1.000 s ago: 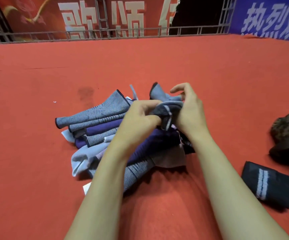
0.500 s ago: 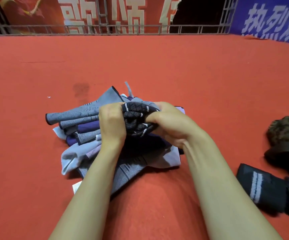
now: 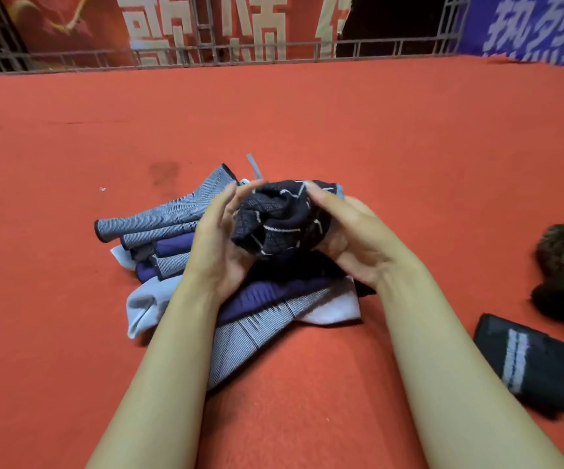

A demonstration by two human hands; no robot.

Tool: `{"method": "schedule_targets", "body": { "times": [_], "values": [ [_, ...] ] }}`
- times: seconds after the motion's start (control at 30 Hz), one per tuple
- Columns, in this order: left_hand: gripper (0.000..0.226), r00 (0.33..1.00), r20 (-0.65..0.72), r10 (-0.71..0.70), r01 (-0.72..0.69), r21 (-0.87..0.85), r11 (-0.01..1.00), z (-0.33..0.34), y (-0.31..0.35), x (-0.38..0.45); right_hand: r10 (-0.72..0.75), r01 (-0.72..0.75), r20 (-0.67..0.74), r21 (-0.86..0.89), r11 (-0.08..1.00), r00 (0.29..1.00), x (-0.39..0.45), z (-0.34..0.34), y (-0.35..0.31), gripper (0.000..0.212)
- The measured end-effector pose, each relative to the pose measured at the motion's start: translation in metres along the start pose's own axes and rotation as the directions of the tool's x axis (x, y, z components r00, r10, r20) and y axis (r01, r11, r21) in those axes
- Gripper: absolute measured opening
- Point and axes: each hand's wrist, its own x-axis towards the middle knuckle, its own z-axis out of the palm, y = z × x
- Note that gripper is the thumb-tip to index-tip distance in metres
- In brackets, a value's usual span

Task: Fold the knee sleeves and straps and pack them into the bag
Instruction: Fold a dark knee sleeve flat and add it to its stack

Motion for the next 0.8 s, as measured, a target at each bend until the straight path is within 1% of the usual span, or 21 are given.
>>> {"method": "schedule_targets", "body": {
  "times": [0.03,0.07,0.1,0.13,0.17,0.27,0.3,0.37,0.4,0.43,0.47,0.5,0.53,0.57,0.6,0.63,0.67,0.7,0.73,0.8],
  "values": [
    [0.045,0.999,0.040,0.002,-0.001,-0.031,1.000,-0.001,0.002,0.001,-0.026,0.023,-0.074,-0.037,0.999,0.997,0.003,-0.006,0.001,0.037],
    [0.047,0.998,0.059,-0.013,0.014,-0.018,1.000,-0.003,0.002,0.003,-0.059,0.047,-0.127,-0.096,0.994,0.990,0.007,-0.011,0.005,0.038],
    [0.045,0.995,0.084,-0.047,0.044,0.029,0.999,-0.004,-0.002,0.003,-0.082,0.057,-0.155,-0.158,0.986,0.984,0.008,-0.014,0.008,0.039],
    [0.041,0.997,0.057,-0.053,0.048,0.093,0.995,-0.006,-0.008,0.005,-0.105,0.068,-0.162,-0.220,0.973,0.981,0.009,-0.014,0.010,0.042],
    [0.039,0.998,0.056,-0.025,0.015,0.166,0.986,-0.005,-0.014,0.005,-0.106,0.064,-0.152,-0.254,0.965,0.983,0.009,-0.015,0.010,0.045],
    [0.027,0.992,0.041,0.117,-0.123,0.281,0.952,-0.004,-0.015,-0.001,-0.110,0.070,-0.112,-0.311,0.948,0.988,0.008,-0.016,0.008,0.049],
    [0.022,0.983,0.045,0.179,-0.183,0.351,0.918,-0.004,-0.011,-0.004,-0.118,0.075,-0.112,-0.332,0.940,0.987,0.009,-0.016,0.008,0.050],
    [0.019,0.955,0.060,0.289,-0.274,0.541,0.795,-0.009,0.003,-0.003,-0.147,0.073,-0.159,-0.399,0.914,0.976,0.007,-0.013,0.008,0.059],
    [0.019,0.939,0.040,0.340,-0.295,0.601,0.743,-0.011,0.013,-0.002,-0.173,0.066,-0.202,-0.450,0.891,0.964,0.007,-0.011,0.009,0.067],
    [0.020,0.924,-0.012,0.382,-0.292,0.623,0.726,-0.017,0.023,0.000,-0.199,0.062,-0.240,-0.479,0.876,0.950,0.007,-0.010,0.010,0.071],
    [0.021,0.909,-0.081,0.408,-0.290,0.582,0.760,-0.023,0.030,0.001,-0.231,0.072,-0.284,-0.477,0.876,0.931,0.009,-0.010,0.012,0.065],
    [0.020,0.908,-0.144,0.393,-0.277,0.497,0.823,-0.030,0.034,0.000,-0.260,0.097,-0.331,-0.436,0.895,0.907,0.010,-0.013,0.014,0.054],
    [0.020,0.918,-0.192,0.348,-0.240,0.430,0.870,-0.035,0.036,-0.002,-0.281,0.117,-0.380,-0.401,0.909,0.881,0.012,-0.017,0.016,0.045],
    [0.021,0.938,-0.194,0.288,-0.189,0.413,0.891,-0.039,0.033,-0.004,-0.288,0.131,-0.412,-0.368,0.920,0.864,0.014,-0.021,0.018,0.038],
    [0.023,0.961,-0.164,0.225,-0.128,0.459,0.879,-0.041,0.025,-0.008,-0.277,0.128,-0.418,-0.351,0.928,0.865,0.015,-0.022,0.020,0.028],
    [0.028,0.977,-0.121,0.174,-0.086,0.528,0.845,-0.044,0.014,-0.014,-0.254,0.116,-0.400,-0.339,0.934,0.881,0.017,-0.022,0.022,0.019],
    [0.032,0.985,-0.088,0.151,-0.075,0.570,0.818,-0.044,0.005,-0.021,-0.243,0.102,-0.369,-0.363,0.926,0.897,0.016,-0.020,0.024,0.019],
    [0.035,0.984,-0.072,0.165,-0.097,0.559,0.823,-0.045,-0.004,-0.027,-0.247,0.087,-0.337,-0.425,0.901,0.908,0.016,-0.017,0.027,0.022],
    [0.036,0.976,-0.093,0.197,-0.126,0.498,0.858,-0.048,-0.009,-0.031,-0.272,0.086,-0.300,-0.511,0.855,0.914,0.016,-0.013,0.028,0.027],
    [0.032,0.942,-0.197,0.273,-0.213,0.283,0.935,-0.051,-0.011,-0.038,-0.324,0.112,-0.210,-0.656,0.746,0.922,0.013,0.000,0.027,0.043]
  ]
}}
